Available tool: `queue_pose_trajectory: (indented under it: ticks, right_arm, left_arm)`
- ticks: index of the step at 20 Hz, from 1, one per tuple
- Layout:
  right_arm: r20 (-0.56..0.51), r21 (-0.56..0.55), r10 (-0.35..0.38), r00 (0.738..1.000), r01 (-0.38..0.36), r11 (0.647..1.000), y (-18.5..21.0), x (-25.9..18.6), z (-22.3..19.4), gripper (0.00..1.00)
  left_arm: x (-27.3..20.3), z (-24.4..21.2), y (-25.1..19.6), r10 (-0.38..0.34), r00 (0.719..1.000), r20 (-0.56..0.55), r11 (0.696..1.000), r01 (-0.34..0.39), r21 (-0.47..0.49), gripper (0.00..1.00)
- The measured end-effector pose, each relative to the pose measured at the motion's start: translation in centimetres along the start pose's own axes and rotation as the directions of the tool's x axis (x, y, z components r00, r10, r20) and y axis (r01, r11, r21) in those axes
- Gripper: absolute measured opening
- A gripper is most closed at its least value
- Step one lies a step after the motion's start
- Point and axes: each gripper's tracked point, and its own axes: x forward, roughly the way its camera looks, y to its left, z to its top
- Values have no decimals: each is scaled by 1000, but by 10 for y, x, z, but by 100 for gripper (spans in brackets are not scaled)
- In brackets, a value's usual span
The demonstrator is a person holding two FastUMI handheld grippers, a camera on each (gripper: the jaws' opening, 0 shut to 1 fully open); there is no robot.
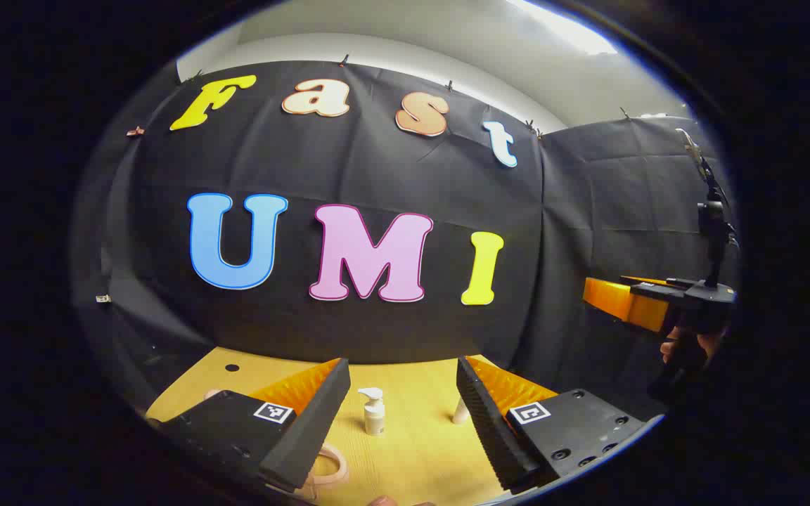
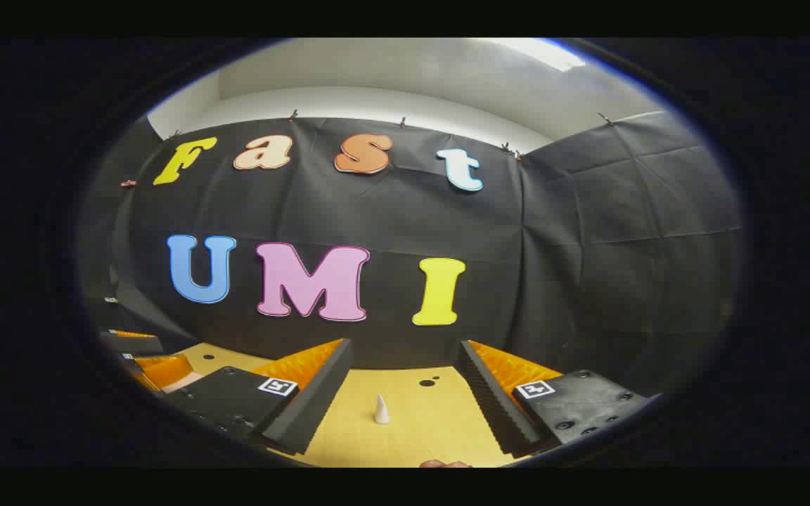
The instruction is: First open the suitcase, pack the skin care products into it, and then close the suitcase.
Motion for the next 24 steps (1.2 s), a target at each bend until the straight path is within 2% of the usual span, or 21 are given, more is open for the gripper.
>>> queue_pose_trajectory:
  ticks: [4, 9, 13, 16, 20, 22, 24]
  right_arm:
    - [14, -9, -2, 1000, 2, 1000, 5, -2, 0, 95]
    - [26, 3, 6, 1000, -6, 1000, 11, 0, 3, 96]
    - [27, 11, 12, 1000, -12, 1000, 17, 0, 0, 95]
    - [36, -1, 39, 999, -39, 999, 25, -3, 1, 96]
    - [52, -25, 55, 997, -54, 998, 31, -9, 4, 95]
    - [63, -18, 65, 996, -64, 998, 37, -13, 7, 95]
    - [65, -16, 66, 996, -65, 998, 42, -15, 5, 95]
  left_arm:
    - [-8, -3, 6, 0, 1000, -6, 999, 0, 38, 96]
    - [-18, -2, 2, -25, 1000, -12, 999, 25, 27, 96]
    - [-22, -7, 7, -11, 1000, -15, 998, 12, 67, 96]
    - [-25, -13, 6, -25, 999, -42, 998, 27, 49, 96]
    - [-26, -29, 17, -2, 996, -91, 1000, 3, 19, 96]
    - [-29, -28, 16, -13, 995, -100, 1000, 12, -8, 96]
    - [-31, -25, 24, -2, 996, -92, 1000, 3, 6, 96]
